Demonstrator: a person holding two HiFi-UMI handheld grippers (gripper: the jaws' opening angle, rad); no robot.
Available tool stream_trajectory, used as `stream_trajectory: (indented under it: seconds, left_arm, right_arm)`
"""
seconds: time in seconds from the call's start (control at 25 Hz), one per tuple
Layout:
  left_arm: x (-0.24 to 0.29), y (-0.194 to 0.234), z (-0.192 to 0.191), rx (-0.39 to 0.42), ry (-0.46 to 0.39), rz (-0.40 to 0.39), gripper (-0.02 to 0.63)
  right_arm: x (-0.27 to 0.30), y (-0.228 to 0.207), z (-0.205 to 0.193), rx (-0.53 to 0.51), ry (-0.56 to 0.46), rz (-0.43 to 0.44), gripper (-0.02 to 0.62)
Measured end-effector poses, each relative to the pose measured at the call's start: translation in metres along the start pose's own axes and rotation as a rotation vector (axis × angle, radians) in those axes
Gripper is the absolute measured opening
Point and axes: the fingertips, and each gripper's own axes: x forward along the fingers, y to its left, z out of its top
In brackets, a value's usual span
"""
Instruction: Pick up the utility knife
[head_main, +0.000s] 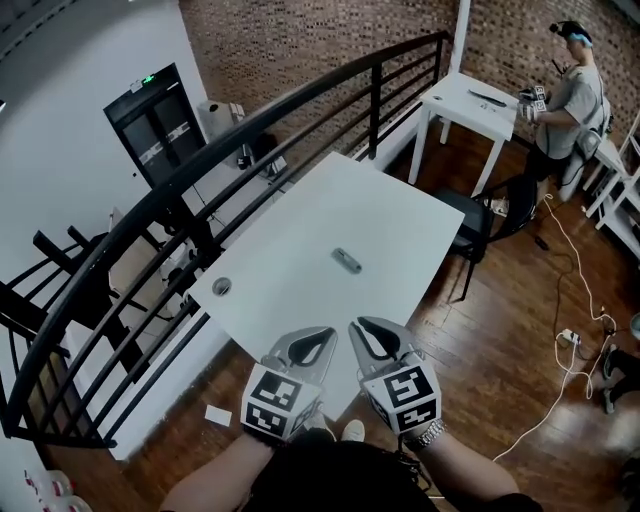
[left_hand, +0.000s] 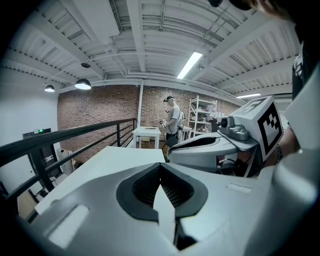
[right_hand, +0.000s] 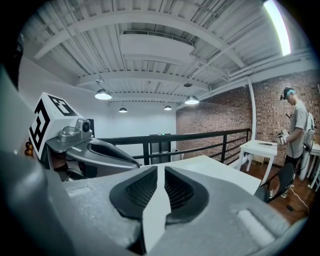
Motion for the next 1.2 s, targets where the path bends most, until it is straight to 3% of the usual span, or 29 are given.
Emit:
stream_trajectory:
  seconds: [0.32,0.68,1.2]
  left_arm:
    - [0.016,0.033,0.007,0.007,-0.013,-0.058,0.017]
    - [0.041,0.060,0.000,-0.050,0.003,-0.097,0.017]
    - [0.115,0.100,-0.027,-0.148,0.127,0.009,0.017]
  right_arm:
    - [0.037,-0.011,0.005,-0.027,0.050,-0.055,0.036]
    - [0.068,-0.029,-0.016,-0.046,0.162,-0.078,0.055]
    - [0.146,-0.092,-0.060,-0.020,0.262,0.039,0.081]
